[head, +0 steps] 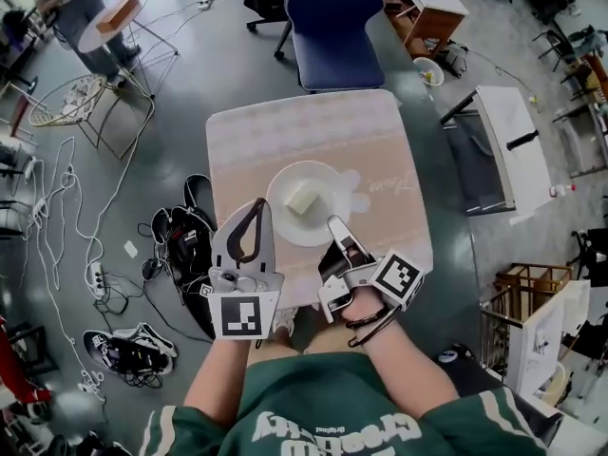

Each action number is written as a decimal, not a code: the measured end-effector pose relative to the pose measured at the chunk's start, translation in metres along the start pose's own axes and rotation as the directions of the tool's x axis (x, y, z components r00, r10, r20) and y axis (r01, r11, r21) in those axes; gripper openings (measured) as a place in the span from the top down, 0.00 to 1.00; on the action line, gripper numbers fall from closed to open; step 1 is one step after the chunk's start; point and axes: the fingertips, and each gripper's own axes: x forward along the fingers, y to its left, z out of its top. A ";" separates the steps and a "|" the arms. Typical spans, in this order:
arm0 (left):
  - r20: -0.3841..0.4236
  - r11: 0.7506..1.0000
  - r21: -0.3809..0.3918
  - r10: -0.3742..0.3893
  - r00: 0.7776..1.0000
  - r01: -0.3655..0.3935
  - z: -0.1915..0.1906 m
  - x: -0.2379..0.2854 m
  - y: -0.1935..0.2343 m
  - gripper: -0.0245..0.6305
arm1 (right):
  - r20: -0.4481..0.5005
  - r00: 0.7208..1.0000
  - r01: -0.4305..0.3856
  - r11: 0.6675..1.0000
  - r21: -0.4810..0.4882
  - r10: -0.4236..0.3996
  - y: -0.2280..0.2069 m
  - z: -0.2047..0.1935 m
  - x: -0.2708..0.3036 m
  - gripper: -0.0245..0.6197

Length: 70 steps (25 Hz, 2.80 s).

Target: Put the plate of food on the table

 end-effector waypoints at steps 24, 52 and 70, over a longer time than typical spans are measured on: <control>-0.120 0.975 0.034 0.223 0.967 -0.221 -0.086 0.030 0.075 0.95 | -0.242 0.964 0.109 0.994 -0.028 -0.112 -0.057 -0.037 0.110 0.93; -0.232 0.955 -0.018 0.285 0.930 -0.297 -0.174 0.020 0.143 0.95 | -0.238 0.913 0.328 0.943 -0.055 -0.331 -0.154 -0.083 0.196 0.92; -0.250 0.953 -0.061 0.274 0.929 -0.298 -0.189 0.035 0.152 0.95 | -0.211 0.916 0.348 0.937 -0.002 -0.341 -0.151 -0.086 0.226 0.73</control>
